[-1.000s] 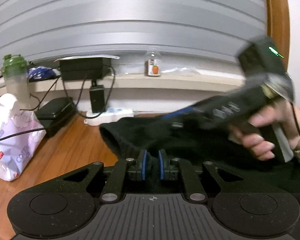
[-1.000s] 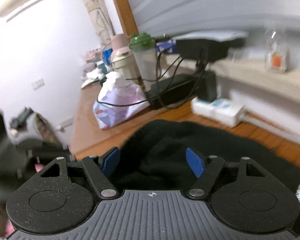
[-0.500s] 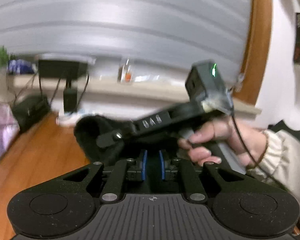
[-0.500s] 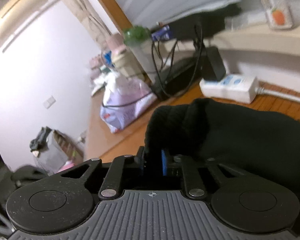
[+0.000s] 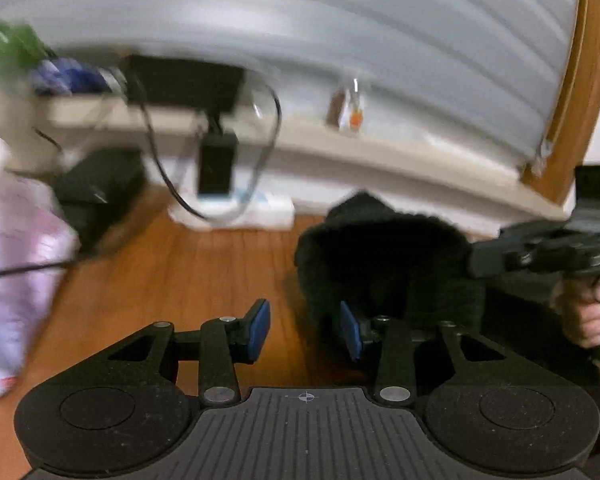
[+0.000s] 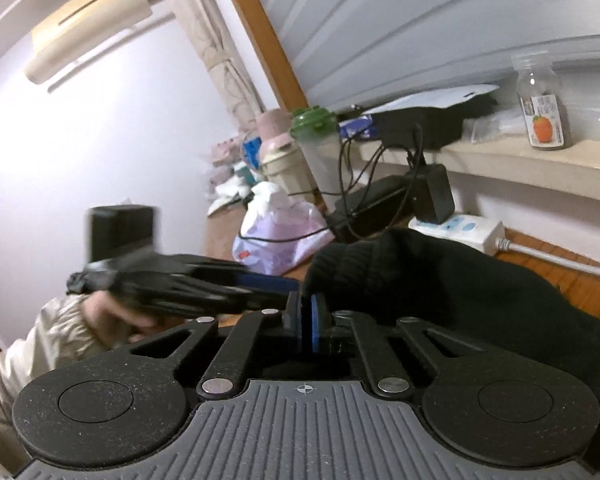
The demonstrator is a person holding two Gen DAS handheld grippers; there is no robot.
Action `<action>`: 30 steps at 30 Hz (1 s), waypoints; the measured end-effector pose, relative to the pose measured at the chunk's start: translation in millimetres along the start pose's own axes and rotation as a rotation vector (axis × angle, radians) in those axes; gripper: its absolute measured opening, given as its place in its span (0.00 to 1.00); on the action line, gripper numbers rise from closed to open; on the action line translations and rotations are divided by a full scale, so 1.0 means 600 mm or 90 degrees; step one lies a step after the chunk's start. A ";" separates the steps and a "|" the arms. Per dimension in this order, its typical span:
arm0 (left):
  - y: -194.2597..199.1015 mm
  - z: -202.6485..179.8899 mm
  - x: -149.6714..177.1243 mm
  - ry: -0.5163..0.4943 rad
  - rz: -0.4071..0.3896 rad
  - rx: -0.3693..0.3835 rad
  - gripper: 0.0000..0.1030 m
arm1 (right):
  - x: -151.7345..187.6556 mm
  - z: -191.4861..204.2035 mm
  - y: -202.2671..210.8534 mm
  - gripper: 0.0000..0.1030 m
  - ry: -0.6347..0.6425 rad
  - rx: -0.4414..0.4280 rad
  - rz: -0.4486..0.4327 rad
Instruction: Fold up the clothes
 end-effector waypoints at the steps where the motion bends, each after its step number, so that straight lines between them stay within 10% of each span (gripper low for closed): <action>1: -0.017 -0.001 -0.001 0.003 0.002 0.018 0.40 | 0.002 -0.003 -0.002 0.05 0.000 -0.003 0.000; 4: -0.051 -0.003 -0.009 0.031 0.011 0.066 0.40 | 0.007 -0.012 -0.002 0.05 -0.009 -0.012 -0.005; 6: -0.063 -0.005 -0.015 0.027 0.011 0.059 0.07 | 0.007 -0.012 0.000 0.05 -0.004 -0.016 -0.007; 20: 0.005 -0.148 -0.274 -0.290 -0.195 -0.089 0.06 | -0.053 -0.008 0.062 0.05 -0.024 -0.081 -0.145; 23: -0.029 -0.138 -0.268 -0.291 -0.174 -0.101 0.06 | -0.056 -0.034 0.071 0.40 -0.043 -0.052 -0.161; 30: -0.109 -0.052 -0.179 -0.201 -0.083 -0.087 0.07 | -0.017 -0.015 0.032 0.43 0.096 0.045 -0.069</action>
Point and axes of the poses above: each gripper's, at about its wrist camera, not at the fingertips, and y roughly against the way its jaws point, z to its left, x to its underside, the point moved 10 cm from there along -y, roughly the way its jaws point, and after that the axes turned 1 degree about -z, right-handed, at the moved point
